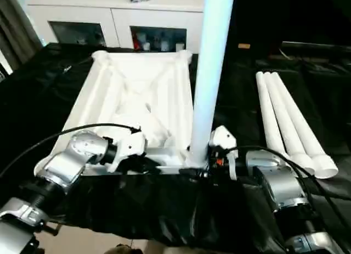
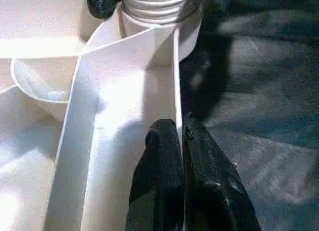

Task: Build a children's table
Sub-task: Rotate leg to tighten

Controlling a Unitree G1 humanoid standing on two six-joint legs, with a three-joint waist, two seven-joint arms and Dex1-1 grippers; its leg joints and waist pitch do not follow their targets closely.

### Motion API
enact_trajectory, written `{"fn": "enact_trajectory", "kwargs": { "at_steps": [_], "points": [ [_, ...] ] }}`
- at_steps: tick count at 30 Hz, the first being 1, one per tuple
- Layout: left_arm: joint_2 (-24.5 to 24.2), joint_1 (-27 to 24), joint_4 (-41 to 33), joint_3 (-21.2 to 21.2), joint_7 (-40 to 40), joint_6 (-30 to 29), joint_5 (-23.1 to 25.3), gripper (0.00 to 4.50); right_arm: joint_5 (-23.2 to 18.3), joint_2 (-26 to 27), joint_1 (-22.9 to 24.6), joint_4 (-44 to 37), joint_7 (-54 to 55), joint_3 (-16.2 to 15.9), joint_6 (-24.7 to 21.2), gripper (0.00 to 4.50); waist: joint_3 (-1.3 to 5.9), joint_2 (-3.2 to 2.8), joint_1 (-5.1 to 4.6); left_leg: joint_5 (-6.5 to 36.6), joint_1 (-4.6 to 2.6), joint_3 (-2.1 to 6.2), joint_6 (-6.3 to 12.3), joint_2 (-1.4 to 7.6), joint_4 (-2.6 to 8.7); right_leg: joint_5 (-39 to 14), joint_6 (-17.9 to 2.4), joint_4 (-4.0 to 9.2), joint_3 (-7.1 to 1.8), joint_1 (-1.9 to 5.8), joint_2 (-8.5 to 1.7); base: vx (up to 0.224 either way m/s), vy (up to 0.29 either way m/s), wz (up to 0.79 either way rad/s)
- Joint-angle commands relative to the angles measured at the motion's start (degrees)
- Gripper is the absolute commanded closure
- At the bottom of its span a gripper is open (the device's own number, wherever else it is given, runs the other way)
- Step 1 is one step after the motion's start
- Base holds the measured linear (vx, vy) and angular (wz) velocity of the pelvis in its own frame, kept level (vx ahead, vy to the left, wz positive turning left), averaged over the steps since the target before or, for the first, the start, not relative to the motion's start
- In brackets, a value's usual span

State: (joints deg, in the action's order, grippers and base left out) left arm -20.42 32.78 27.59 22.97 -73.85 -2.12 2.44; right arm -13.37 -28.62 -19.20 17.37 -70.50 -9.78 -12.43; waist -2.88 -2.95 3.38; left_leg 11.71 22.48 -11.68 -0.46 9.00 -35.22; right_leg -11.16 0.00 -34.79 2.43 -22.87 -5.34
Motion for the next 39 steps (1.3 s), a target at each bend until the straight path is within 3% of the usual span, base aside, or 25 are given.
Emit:
{"fn": "enact_trajectory", "kwargs": {
  "at_steps": [1,7,10,13,15,17,18,22,24,26,28,33,39],
  "points": [
    [0.1,1.5,-0.4,1.7,-2.9,1.5,-0.6,4.5,0.4,-0.5,-0.8,-1.1,-1.6,-1.7,-0.7,1.19,3.66,0.21,-0.06,10.4,-1.61,1.91,4.01,4.64,4.8,-4.7,-17.4,3.49,-2.04,2.35,-3.57,0.0,0.0,0.0],
    [0.5,1.6,0.5,0.7,-1.1,0.8,-0.4,4.5,-0.1,0.9,-0.6,-1.5,0.3,-1.5,-1.2,1.58,3.7,0.53,0.01,9.7,-1.5,1.91,3.96,4.57,4.68,-4.5,-17.5,3.4,-2.09,2.46,-3.74,0.0,0.0,0.0],
    [2.8,2.0,2.0,-0.6,5.8,-0.7,1.0,4.5,1.1,4.5,-0.1,0.2,8.2,0.5,-0.7,1.62,3.53,0.9,-0.3,10.7,-1.48,1.95,3.18,4.53,4.83,-7.2,-16.9,3.67,-2.23,2.28,-3.79,0.0,0.0,0.0],
    [5.0,2.9,3.7,-1.5,11.8,-2.6,2.6,4.5,3.2,7.5,-0.9,2.9,16.2,1.8,-0.3,1.63,3.31,0.91,-0.54,12.7,-1.65,2.04,1.84,4.42,5.03,-11.8,-15.8,4.27,-2.31,2.16,-3.83,0.0,0.0,0.0],
    [9.2,3.5,4.5,-2.0,20.2,-6.1,4.4,4.5,6.6,13.5,-2.9,9.0,33.0,4.7,1.4,1.64,3.01,0.98,-1.74,16.2,-1.72,2.36,-1.14,4.08,5.37,-18.6,-13.8,4.81,-2.21,1.78,-3.83,0.0,0.0,0.0],
    [11.0,3.2,3.8,-1.7,22.8,-7.6,5.1,4.5,7.1,15.9,-3.7,10.8,38.5,5.8,1.2,1.66,3.12,0.83,-2.06,16.8,-1.66,2.57,-1.72,4.01,5.38,-20.7,-12.8,4.99,-2.21,1.96,-3.97,0.0,0.0,0.0],
    [11.7,3.1,3.5,-1.6,23.7,-8.1,5.4,4.5,7.2,16.8,-3.9,11.2,40.1,6.2,0.8,1.68,3.12,0.89,-2.18,17.2,-1.72,2.49,-1.26,3.99,5.43,-20.8,-11.8,5.3,-2.24,1.81,-3.69,0.0,0.0,0.0],
    [15.3,2.4,1.7,-1.2,27.8,-10.3,6.0,4.5,8.3,20.7,-4.6,11.8,47.0,7.0,0.4,1.69,3.3,0.85,-2.16,15.6,-1.54,2.41,-0.47,3.99,5.44,-17.3,-12.1,5.11,-2.27,1.88,-3.53,0.0,0.0,0.0],
    [17.0,1.9,0.6,-0.8,28.3,-10.3,6.1,4.5,8.3,22.5,-4.6,11.5,48.0,7.5,1.6,1.69,3.43,0.78,-1.93,13.8,-1.35,2.27,0.8,4.01,5.31,-13.8,-12.6,4.92,-2.29,2.04,-3.55,0.0,0.0,0.0],
    [17.3,1.8,0.6,-0.8,28.5,-10.2,6.1,4.5,8.1,23.0,-4.8,11.9,48.3,7.8,2.0,1.15,3.49,0.77,-1.9,13.2,-1.43,2.21,1.29,3.99,5.24,-12.5,-12.9,4.8,-2.27,1.98,-3.44,0.0,0.0,0.0],
    [17.1,1.9,0.5,-0.3,27.6,-8.9,6.0,4.5,7.4,23.2,-5.0,12.0,47.7,8.1,2.4,0.98,3.55,0.8,-1.84,12.2,-1.31,2.19,2.06,3.96,5.18,-10.7,-13.5,4.6,-2.22,2.18,-3.48,0.0,0.0,0.0],
    [12.8,0.9,-1.5,1.2,20.4,-5.6,4.9,4.5,6.2,18.8,-4.8,9.3,39.5,6.8,3.5,0.79,3.86,0.52,-1.56,8.3,-1.18,2.06,4.31,4.07,4.72,-3.6,-15.1,3.81,-2.17,2.49,-3.52,0.0,0.0,0.0],
    [8.9,0.4,-2.2,1.0,13.4,-3.4,3.1,4.5,4.3,11.8,-3.2,5.8,24.9,4.8,4.5,0.79,3.87,0.54,-1.28,7.3,-1.27,1.94,6.6,4.23,4.44,-1.3,-16.7,3.49,-2.04,2.65,-3.52,0.0,0.0,0.0]
  ]
}}
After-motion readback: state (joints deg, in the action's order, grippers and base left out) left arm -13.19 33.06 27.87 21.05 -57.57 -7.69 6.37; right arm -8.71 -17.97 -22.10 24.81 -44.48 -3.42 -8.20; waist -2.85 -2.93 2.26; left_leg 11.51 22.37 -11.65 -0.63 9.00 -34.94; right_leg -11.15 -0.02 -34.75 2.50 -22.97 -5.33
